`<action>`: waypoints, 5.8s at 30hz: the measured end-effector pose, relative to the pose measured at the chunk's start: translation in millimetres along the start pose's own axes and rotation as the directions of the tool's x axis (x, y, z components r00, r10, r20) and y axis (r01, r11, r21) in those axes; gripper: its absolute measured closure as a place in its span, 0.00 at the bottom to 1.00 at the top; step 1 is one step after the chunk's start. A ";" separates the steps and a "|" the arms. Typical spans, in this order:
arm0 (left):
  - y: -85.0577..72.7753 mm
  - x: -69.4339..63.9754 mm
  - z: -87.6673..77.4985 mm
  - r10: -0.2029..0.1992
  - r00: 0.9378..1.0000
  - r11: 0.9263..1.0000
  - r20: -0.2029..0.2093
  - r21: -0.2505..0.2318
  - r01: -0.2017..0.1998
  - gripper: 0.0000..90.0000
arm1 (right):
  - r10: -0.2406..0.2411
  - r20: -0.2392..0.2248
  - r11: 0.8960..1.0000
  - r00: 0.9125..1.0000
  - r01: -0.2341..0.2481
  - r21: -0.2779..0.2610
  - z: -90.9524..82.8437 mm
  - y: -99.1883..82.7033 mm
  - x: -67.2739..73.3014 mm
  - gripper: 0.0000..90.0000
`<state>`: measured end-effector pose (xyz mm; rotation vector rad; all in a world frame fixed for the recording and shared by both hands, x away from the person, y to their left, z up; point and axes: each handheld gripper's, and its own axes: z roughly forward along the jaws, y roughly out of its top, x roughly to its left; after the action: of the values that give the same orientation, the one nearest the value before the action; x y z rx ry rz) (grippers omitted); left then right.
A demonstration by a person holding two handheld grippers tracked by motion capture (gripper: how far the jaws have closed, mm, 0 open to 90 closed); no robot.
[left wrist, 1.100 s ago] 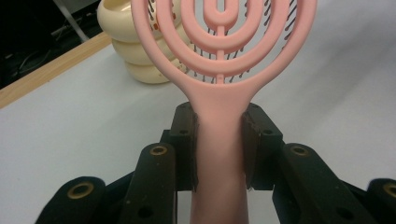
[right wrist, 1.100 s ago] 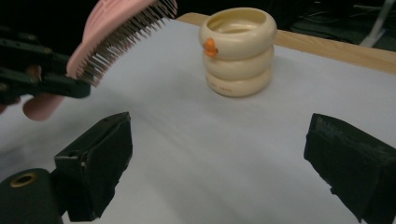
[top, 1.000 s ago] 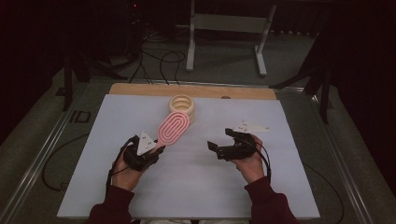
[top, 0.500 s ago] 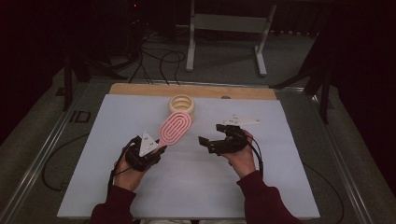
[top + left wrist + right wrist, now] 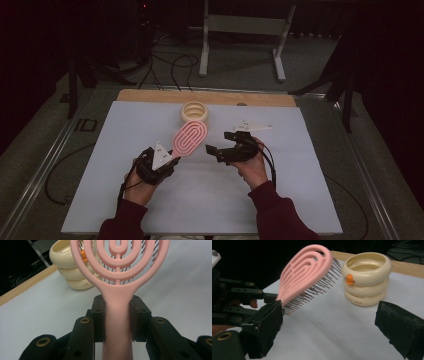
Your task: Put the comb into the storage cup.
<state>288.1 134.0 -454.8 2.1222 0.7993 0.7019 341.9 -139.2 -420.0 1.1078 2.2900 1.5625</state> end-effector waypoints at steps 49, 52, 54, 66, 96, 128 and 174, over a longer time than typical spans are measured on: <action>10.5 -17.2 -3.5 -0.020 0.999 0.997 0.027 -0.071 0.022 0.78 | 0.182 -0.165 0.982 0.969 -0.186 -0.007 33.0 7.4 18.7 0.49; 10.7 -18.3 -2.9 -0.051 0.998 0.995 0.036 -0.080 0.054 0.78 | 0.189 -0.165 0.981 0.968 -0.195 -0.020 33.2 7.5 19.9 0.51; 11.0 -19.6 -2.2 -0.064 0.997 0.994 0.035 -0.085 0.067 0.78 | 0.190 -0.153 0.980 0.970 -0.196 -0.029 33.4 7.9 20.7 0.52; 13.0 -26.7 0.3 -0.101 0.994 0.990 0.037 -0.094 0.104 0.78 | 0.226 -0.145 0.970 0.963 -0.236 -0.057 34.3 7.9 22.6 0.61; 11.0 -26.9 3.9 -0.103 0.994 0.989 0.045 -0.101 0.107 0.75 | 0.185 -0.190 0.980 0.964 -0.196 -0.040 34.4 10.5 34.6 0.70; 11.4 -21.3 1.8 -0.138 0.989 0.981 0.058 -0.127 0.145 0.00 | 0.146 -0.184 0.985 0.972 -0.161 -0.069 30.0 15.4 35.7 0.70; -23.1 10.3 -30.9 -0.219 0.974 0.959 0.053 -0.173 0.225 0.00 | 0.136 -0.154 0.983 0.979 -0.152 -0.099 23.8 19.8 23.5 0.71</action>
<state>266.4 167.5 -453.2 1.8448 0.9050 0.5933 346.8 -102.8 -407.3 1.1913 2.2236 1.8598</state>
